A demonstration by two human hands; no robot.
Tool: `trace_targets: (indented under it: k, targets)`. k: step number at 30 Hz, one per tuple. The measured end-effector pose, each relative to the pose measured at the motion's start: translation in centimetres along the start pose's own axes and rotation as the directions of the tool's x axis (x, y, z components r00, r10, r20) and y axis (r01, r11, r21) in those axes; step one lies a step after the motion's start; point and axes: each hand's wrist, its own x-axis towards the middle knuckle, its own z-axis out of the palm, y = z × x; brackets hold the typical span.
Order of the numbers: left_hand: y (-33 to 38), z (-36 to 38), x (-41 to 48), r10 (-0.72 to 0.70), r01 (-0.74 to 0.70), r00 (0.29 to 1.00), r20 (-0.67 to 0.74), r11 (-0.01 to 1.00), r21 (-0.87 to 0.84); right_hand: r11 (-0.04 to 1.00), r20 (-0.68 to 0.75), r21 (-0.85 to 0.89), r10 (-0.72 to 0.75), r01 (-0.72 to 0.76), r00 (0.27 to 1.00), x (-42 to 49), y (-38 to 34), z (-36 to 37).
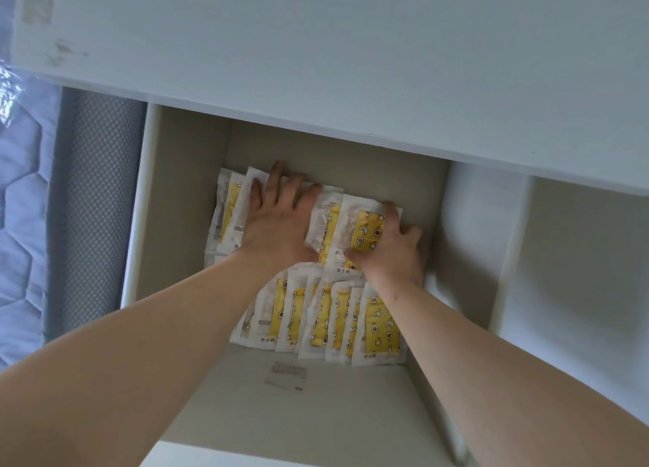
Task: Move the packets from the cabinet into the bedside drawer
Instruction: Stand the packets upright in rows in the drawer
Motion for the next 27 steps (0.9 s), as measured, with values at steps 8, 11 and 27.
trace_targets:
  k: [8, 11, 27]
  targets:
    - [-1.4, -0.6, 0.0, -0.027, 0.029, 0.999, 0.031, 0.996, -0.083, 0.997, -0.004, -0.03, -0.072, 0.072, 0.997, 0.5, -0.8, 0.8]
    - [-1.5, -0.8, -0.1, -0.021, 0.024, 0.999, 0.04, 0.998, -0.06, 0.996, -0.004, -0.031, -0.079, 0.078, 0.997, 0.7, -1.1, 1.2]
    - [-0.3, -1.6, -6.8, -0.13, 0.144, 0.986, 0.103, 0.98, -0.138, 0.993, 0.045, 0.114, 0.034, -0.039, 0.998, -5.3, -0.7, 0.5]
